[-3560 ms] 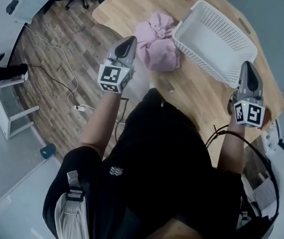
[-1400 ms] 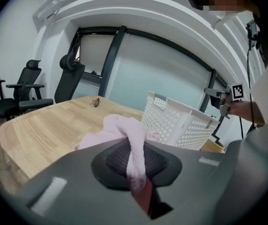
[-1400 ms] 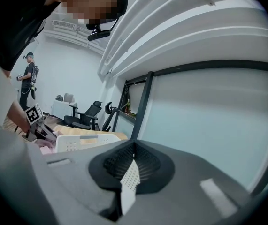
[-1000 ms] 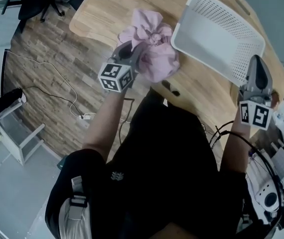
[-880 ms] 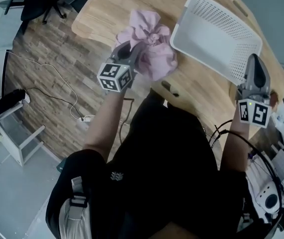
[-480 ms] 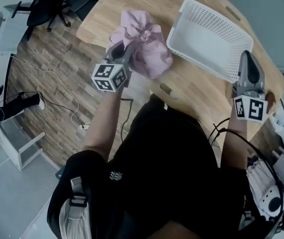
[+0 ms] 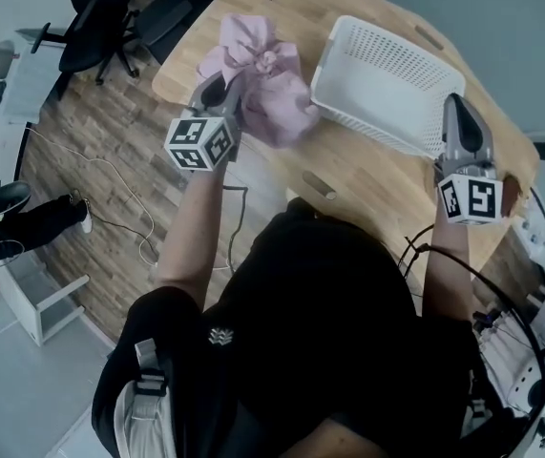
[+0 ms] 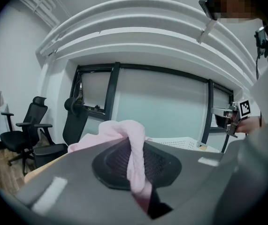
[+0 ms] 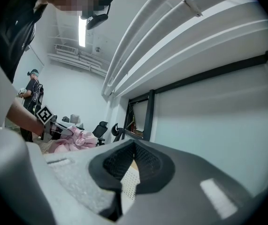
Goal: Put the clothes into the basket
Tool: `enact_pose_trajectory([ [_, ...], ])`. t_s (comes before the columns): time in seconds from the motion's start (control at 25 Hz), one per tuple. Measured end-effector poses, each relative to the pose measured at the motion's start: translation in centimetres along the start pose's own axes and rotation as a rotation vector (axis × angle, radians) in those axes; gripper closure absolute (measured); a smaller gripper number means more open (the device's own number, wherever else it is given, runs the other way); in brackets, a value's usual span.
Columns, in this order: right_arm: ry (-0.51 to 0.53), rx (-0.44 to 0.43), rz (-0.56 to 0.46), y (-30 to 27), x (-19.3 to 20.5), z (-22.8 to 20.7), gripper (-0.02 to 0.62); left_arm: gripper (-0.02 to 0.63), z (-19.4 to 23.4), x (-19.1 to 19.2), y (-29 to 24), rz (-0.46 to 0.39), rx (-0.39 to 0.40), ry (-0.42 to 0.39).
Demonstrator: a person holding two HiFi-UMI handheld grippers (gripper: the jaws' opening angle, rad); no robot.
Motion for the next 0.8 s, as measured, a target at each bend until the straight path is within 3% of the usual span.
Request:
enact_pose_trajectory([
  [0.52,-0.002,0.057,-0.037,1.1,-1.6,-2.9,0.594,0.571,-2.4,-7.3,-3.2,-0.064,0.076,-0.08],
  [0.8,0.01,0.105,-0.064,2.9,-2.9,-2.7,0.594,0.571,-3.5,-9.3,-2.9,-0.083,0.118,-0.12],
])
Point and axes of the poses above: the fingertips, and each gripper's own axes: y backward along the fingers, z to its left, x out of its underside, the point moved 9 cm from there along y, backward along the fingers, and after that the axes turned 5 degrees about y, right-handed, at the moved point
